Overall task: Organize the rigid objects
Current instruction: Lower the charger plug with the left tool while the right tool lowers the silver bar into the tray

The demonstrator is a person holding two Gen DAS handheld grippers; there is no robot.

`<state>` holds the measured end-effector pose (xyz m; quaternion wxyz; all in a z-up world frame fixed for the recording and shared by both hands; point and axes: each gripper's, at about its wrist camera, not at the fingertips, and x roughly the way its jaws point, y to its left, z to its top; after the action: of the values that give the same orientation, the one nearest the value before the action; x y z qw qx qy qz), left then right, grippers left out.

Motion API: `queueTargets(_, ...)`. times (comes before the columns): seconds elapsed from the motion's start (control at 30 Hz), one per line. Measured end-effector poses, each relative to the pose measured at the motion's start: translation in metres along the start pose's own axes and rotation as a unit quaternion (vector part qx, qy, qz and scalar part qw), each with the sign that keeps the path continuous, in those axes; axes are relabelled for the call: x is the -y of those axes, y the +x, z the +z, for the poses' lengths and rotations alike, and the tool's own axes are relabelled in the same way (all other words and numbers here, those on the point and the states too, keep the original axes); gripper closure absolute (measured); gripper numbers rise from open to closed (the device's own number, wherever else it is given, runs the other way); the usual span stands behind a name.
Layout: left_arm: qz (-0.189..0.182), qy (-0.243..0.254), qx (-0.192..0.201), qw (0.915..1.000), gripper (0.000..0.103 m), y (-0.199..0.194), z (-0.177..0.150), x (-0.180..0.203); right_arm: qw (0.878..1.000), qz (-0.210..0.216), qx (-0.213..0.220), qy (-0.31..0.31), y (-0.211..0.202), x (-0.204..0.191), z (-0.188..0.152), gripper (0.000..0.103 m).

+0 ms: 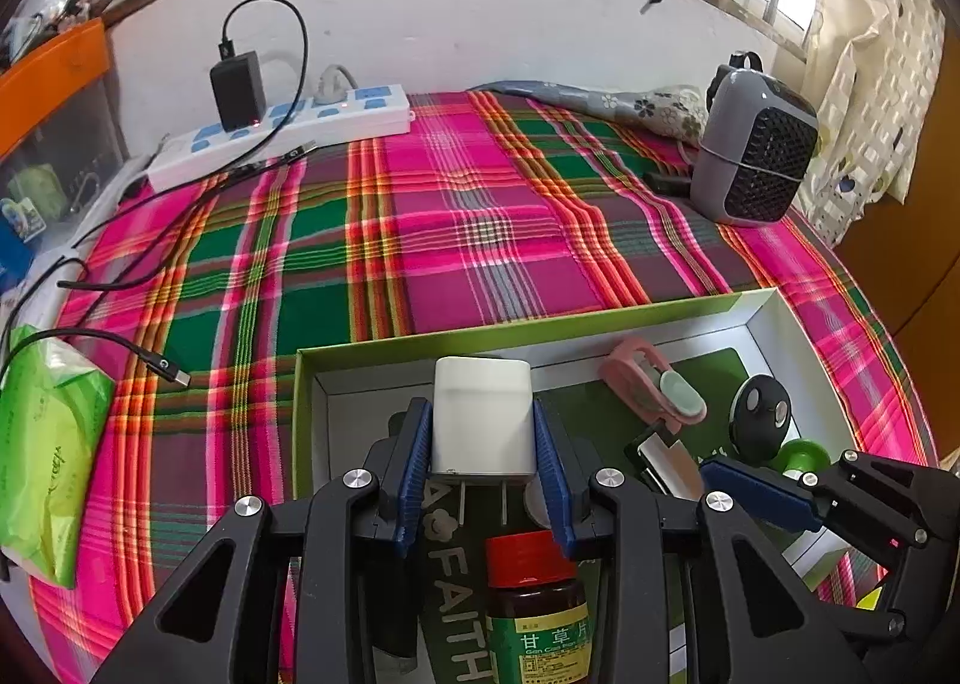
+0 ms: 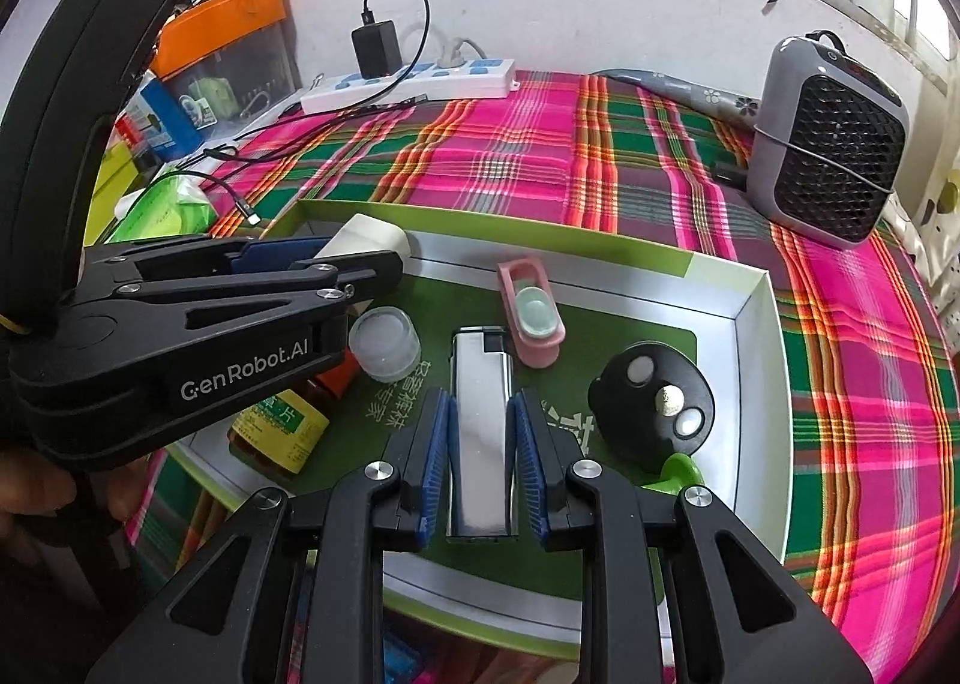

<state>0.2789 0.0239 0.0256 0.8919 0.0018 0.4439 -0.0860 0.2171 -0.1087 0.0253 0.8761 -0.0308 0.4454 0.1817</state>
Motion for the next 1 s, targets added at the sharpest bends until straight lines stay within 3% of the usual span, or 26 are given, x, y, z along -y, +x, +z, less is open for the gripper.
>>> queueTargets(1.0, 0.012, 0.011, -0.004, 0.9998, 0.07, 0.0068, -0.0019, 0.0036, 1.0, -0.011, 0.006, -0.003, 0.0, -0.0002, -0.0011, 0.079)
